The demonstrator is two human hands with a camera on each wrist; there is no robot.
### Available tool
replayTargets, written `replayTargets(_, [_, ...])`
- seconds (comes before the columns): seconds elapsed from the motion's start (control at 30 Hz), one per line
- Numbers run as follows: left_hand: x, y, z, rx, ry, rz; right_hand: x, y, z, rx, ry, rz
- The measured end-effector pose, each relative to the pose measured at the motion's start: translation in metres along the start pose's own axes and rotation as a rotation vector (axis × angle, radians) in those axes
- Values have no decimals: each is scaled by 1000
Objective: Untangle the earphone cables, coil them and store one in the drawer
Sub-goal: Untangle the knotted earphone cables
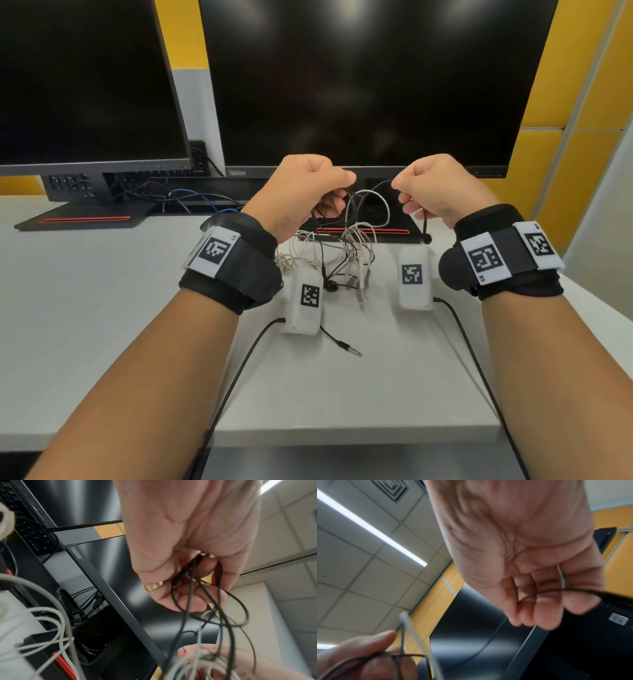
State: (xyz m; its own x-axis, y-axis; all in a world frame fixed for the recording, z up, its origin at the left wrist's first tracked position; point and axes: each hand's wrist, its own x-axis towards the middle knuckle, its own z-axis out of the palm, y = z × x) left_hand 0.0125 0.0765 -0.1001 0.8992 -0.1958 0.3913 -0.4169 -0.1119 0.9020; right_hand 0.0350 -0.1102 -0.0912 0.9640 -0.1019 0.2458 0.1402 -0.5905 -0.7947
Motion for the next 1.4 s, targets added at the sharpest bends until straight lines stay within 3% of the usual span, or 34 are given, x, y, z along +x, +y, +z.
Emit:
replayTargets(0.2, [-2,1,3,-66,-91,-6,-6,-5,1,-142,-181,-80])
replayTargets(0.33, [-2,-1,1,-66,-135,9,-11,-10,0,-74,-207,-113])
replayTargets(0.43, [-1,-3,2,-33,-107,32,-15,-16,-3,65,-250,-119])
replayTargets(0.53, [0,-2,3,-56,-59,44,-18,-15,-5,19,-327,-204])
replayTargets(0.73, [3,0,4,-78,-35,0,-8,-9,1,-80,-194,-181])
replayTargets(0.83, [5,-2,2,-105,-32,-22,-3,-8,3,-20,-127,-132])
replayTargets(1.03, [4,-3,0,-135,-44,7,0,-3,0,49,39,-190])
replayTargets(1.13, [4,-4,2,-122,-43,-10,-1,-6,0,123,15,-157])
replayTargets(1.3, [1,-4,2,-14,-35,-91,-5,-12,-5,596,-146,-87])
replayTargets(1.4, [1,-7,2,123,-29,-109,-4,-11,-7,564,-155,-103])
